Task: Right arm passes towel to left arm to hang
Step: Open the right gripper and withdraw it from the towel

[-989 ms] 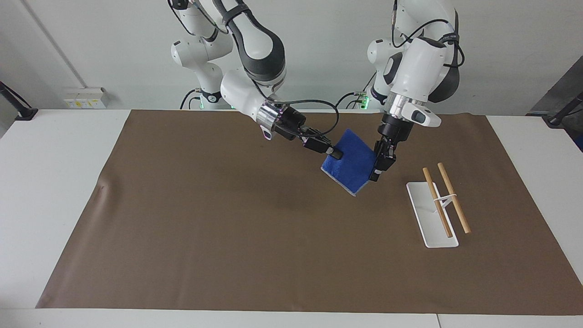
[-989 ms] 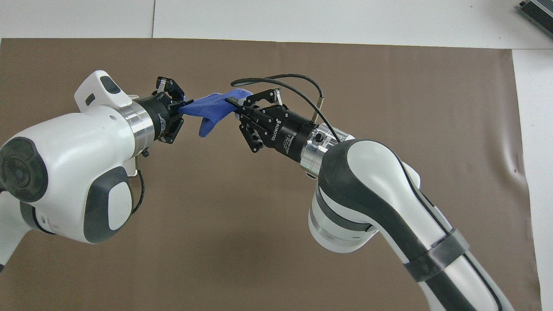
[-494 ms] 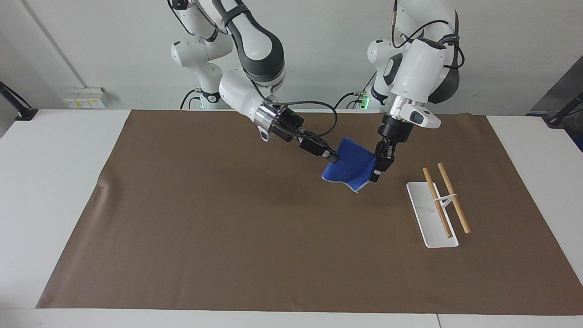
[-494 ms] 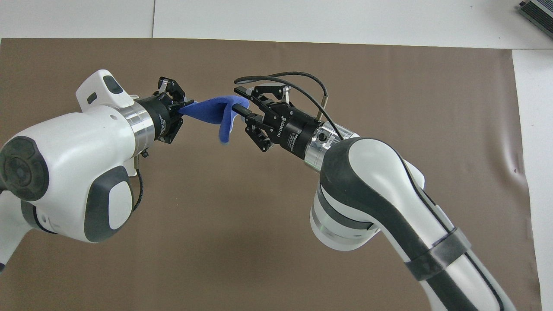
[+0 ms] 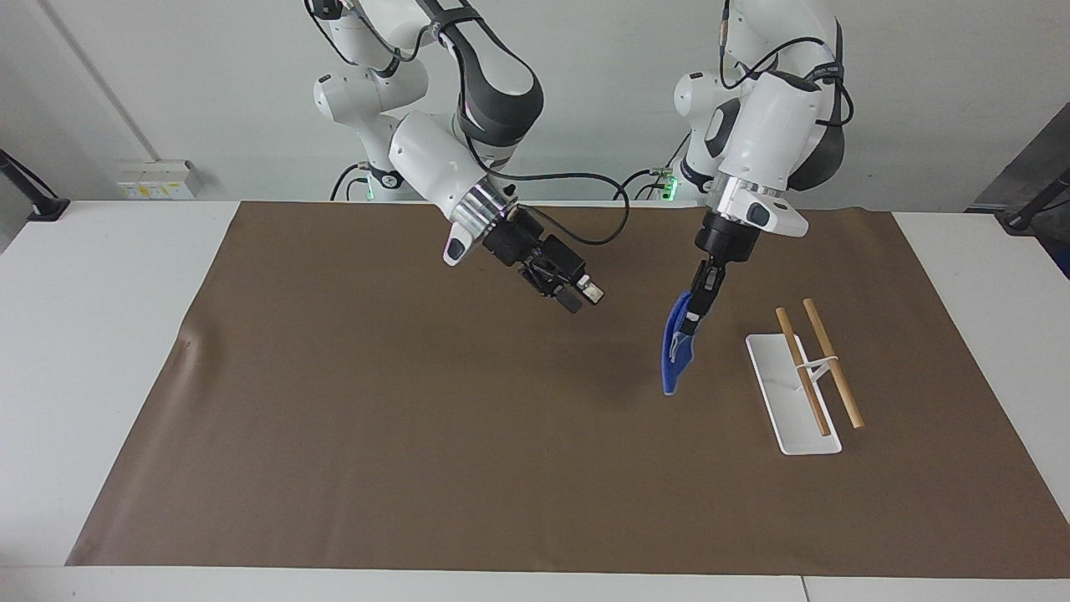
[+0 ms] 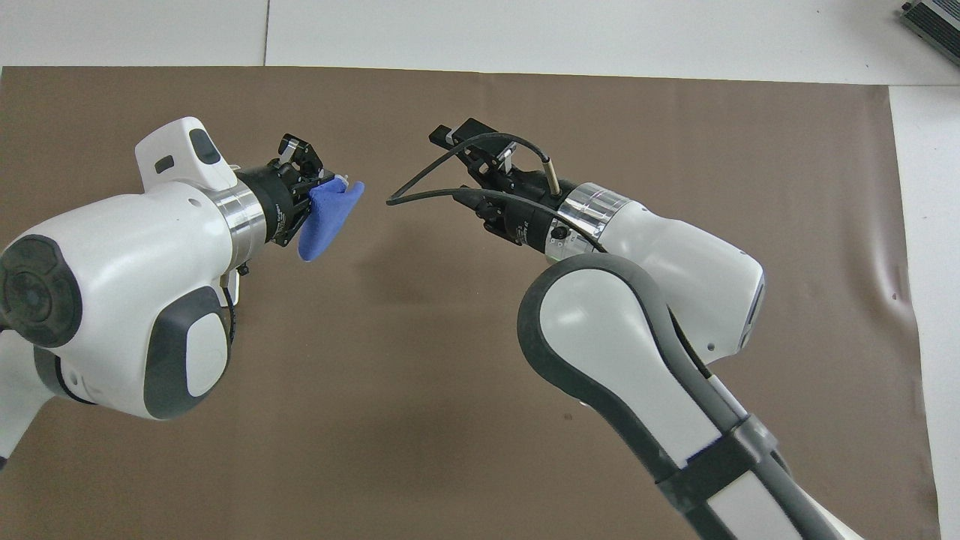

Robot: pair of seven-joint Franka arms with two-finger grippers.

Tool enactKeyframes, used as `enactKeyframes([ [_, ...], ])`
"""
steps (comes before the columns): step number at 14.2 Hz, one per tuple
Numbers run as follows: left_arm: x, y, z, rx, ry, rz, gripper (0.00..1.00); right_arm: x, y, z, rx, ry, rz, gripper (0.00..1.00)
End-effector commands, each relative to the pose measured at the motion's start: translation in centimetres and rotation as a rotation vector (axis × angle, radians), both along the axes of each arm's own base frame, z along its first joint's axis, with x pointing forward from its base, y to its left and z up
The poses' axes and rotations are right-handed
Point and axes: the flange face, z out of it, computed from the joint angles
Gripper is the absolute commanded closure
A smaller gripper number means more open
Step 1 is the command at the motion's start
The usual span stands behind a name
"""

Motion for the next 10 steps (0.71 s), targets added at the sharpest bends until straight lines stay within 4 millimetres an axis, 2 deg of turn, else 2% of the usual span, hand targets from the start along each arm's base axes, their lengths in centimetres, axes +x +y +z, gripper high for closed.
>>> enactKeyframes([
  [1,0.8,0.7,0.2,0.06,-0.037,-0.105,1.0,1.4,-3.5,-1.4,-0.241,-0.127,0.095,0.0],
  [4,1.6,2.5,-0.5,0.149,-0.069,-0.221,1.0,3.3,-7.8,-1.8,-0.488,-0.2,0.206,0.0],
  [7,2.9,5.2,-2.1,0.245,-0.091,-0.341,1.0,5.1,-12.6,-1.7,-0.779,-0.224,0.357,0.0],
  [9,3.7,7.1,-3.5,0.279,-0.077,-0.376,1.0,5.4,-14.1,-1.6,-0.856,-0.205,0.403,0.0],
  [10,3.8,7.5,-3.6,0.28,-0.075,-0.37,1.0,5.6,-15.2,-1.7,-0.883,-0.187,0.414,0.0],
])
